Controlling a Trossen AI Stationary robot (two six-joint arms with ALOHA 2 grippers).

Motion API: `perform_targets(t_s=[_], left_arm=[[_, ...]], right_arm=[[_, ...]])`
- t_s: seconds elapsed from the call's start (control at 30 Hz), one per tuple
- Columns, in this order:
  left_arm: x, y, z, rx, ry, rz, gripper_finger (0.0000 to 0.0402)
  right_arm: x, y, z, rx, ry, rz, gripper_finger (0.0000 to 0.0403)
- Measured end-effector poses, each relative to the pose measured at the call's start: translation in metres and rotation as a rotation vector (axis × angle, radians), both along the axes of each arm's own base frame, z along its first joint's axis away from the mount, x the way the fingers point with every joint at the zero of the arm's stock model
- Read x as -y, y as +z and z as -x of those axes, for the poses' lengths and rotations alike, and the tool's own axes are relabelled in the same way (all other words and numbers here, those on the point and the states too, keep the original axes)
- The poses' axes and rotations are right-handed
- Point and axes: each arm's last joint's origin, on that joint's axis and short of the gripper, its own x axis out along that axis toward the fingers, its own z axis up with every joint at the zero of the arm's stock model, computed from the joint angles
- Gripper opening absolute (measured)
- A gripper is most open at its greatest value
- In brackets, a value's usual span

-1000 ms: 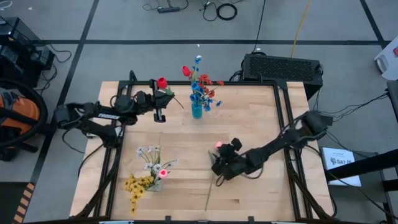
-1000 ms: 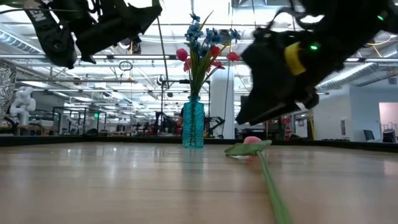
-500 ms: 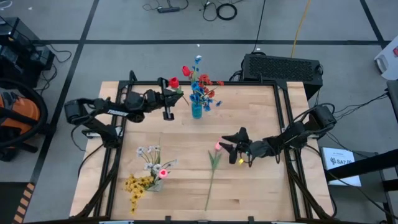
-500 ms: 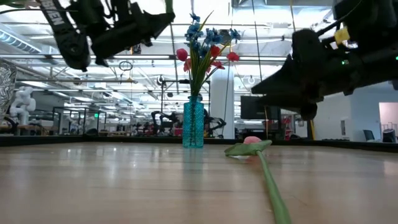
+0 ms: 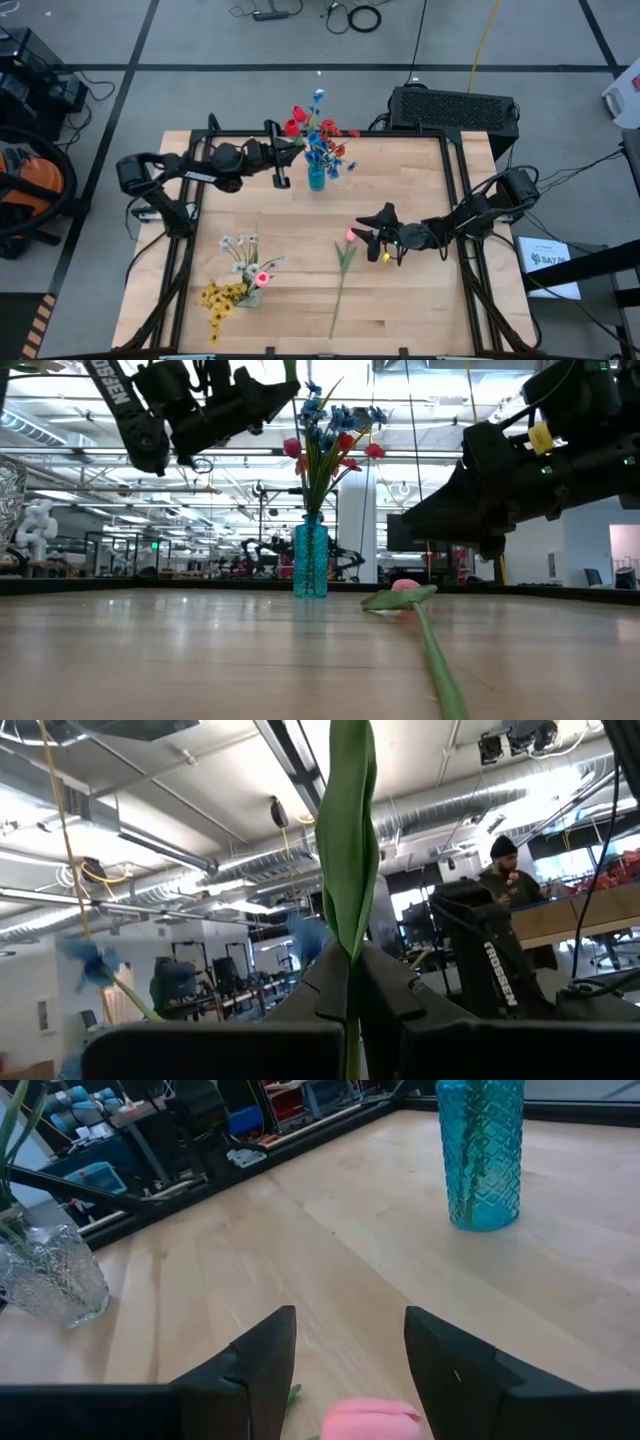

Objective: Sort flowers into vase by color
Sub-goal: Put the red tulip into the blue flower vase

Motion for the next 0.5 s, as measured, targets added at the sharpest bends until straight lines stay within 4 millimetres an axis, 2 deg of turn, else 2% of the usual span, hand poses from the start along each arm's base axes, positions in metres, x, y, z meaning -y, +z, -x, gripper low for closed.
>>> perform_targets(t_s=[0.27,0.5], left_arm=[[-0.0034,-0.0108,-0.0071,-0.035,0.002,0.017,0.0008],[-0.0049,-0.0111,-0.0067,-0.036,0.012,0.022,0.0008]], right_arm=[[0.0000,-0.0006,0.0002,-0.006,0.000,0.001,0.0180],[0.0000,-0.0009,0.0003,-0.009,0.000,0.003,0.0180]])
